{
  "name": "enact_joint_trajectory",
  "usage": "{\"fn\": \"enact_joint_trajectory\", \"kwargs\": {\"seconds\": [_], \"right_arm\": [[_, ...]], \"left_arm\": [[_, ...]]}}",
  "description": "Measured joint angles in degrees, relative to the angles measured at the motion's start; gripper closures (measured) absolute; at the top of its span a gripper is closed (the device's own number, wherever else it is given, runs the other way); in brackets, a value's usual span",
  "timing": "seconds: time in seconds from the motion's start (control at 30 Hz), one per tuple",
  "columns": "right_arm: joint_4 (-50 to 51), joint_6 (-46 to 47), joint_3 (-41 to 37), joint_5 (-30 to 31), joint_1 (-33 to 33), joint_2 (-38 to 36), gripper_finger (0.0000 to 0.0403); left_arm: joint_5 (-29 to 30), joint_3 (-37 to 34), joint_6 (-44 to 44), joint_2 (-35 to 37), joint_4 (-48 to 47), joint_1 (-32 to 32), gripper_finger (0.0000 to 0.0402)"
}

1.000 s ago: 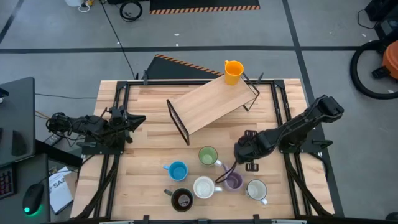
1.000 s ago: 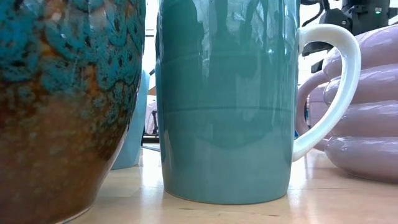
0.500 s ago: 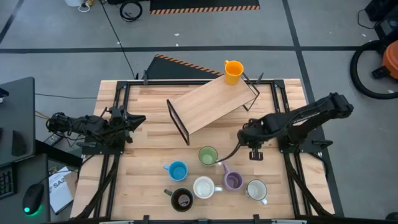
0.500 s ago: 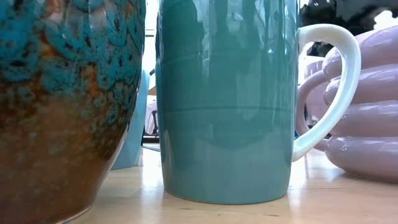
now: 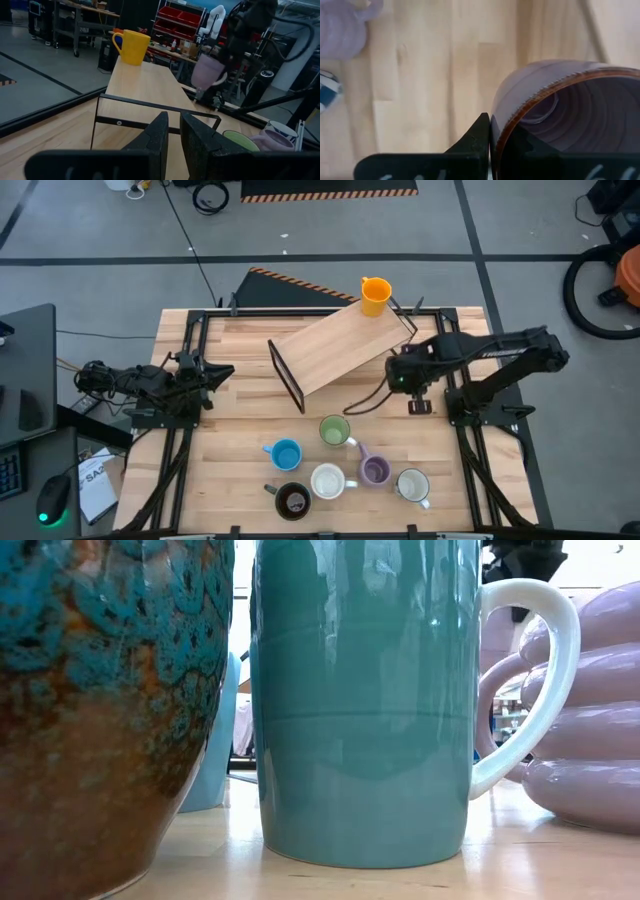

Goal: Place coffee mugs
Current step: Put the top purple mug on the shelf

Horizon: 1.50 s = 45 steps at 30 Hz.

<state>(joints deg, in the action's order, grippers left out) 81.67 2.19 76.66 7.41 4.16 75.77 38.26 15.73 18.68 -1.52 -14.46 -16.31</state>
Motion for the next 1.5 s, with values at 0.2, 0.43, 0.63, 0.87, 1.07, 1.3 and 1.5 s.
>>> {"fn": "enact_joint_trajectory", "kwargs": {"seconds": [0.2,0.43,0.63,0.87,1.07,1.3,1.5], "right_arm": [[2.6,-9.6,2.3,1.6,-4.3,0.0,0.0374],[2.5,-19.9,4.6,2.7,-11.8,0.0,0.0375],[1.3,-28.6,4.8,1.9,-18.1,0.0,0.0375],[-1.8,-38.0,4.8,1.3,-25.7,0.0,0.0375],[-4.9,-42.7,4.8,-2.4,-30.9,0.0,0.0374],[-6.7,-45.4,4.8,-4.7,-34.0,0.3,0.0374],[-6.7,-45.5,4.8,-5.4,-35.5,2.9,0.0372]], "left_arm": [[0.0,0.0,-0.5,0.0,-0.1,0.0,0.0347],[0.0,0.0,-0.5,0.0,-0.1,0.0,0.0347],[0.0,0.0,-0.4,0.0,-0.1,0.0,0.0347],[0.5,0.0,-0.4,0.0,-0.1,0.0,0.0347],[1.0,0.0,-0.4,0.0,-0.1,0.0,0.0347],[1.1,0.0,-0.4,0.0,0.0,0.0,0.0347],[1.1,0.0,-0.4,0.0,-0.1,0.0,0.0347]]}}
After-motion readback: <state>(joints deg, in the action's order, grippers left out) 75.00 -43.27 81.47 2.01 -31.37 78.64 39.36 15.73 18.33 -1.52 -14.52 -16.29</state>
